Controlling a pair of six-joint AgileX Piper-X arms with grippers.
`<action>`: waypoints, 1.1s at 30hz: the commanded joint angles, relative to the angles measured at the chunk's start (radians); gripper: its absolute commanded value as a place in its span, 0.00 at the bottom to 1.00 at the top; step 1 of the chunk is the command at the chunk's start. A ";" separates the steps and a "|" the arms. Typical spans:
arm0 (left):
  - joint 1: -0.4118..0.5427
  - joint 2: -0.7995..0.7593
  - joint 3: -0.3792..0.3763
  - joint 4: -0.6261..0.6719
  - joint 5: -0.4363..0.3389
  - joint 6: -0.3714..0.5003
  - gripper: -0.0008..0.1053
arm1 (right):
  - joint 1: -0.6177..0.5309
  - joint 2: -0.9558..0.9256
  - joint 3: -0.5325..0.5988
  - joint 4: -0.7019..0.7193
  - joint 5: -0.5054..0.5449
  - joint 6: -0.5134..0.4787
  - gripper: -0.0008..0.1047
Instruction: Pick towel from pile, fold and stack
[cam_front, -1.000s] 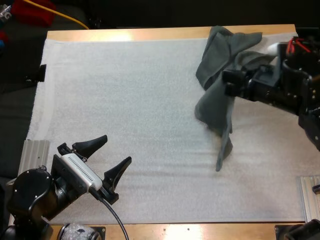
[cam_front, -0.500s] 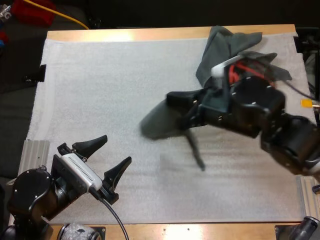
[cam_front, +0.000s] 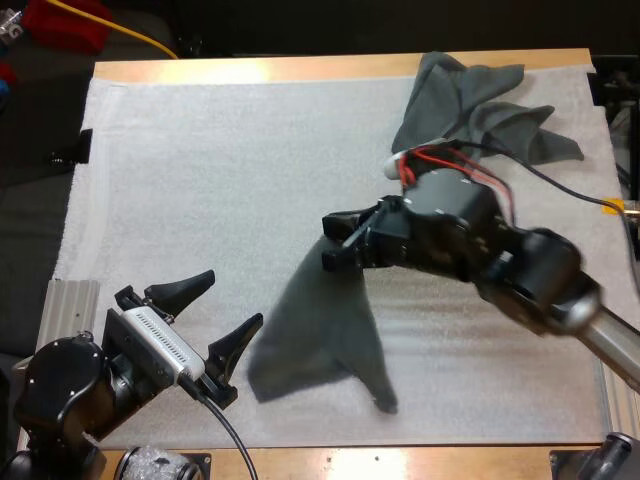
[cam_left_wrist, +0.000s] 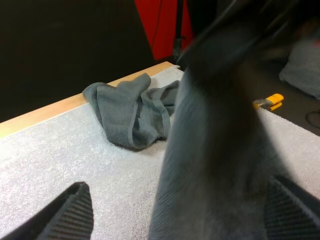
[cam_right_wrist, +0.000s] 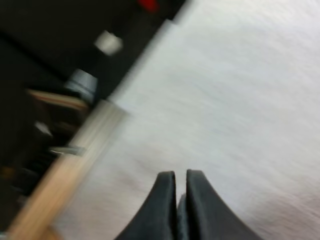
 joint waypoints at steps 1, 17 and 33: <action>-0.004 0.000 -0.007 -0.012 0.007 -0.008 0.65 | -0.031 0.029 0.012 0.015 0.013 -0.020 0.01; -0.004 0.000 -0.007 -0.012 0.007 -0.008 0.65 | -0.282 0.177 0.024 -0.092 0.087 -0.055 0.01; -0.004 0.000 -0.007 0.002 0.007 -0.008 0.65 | -0.373 0.122 0.022 -0.021 0.086 -0.048 0.83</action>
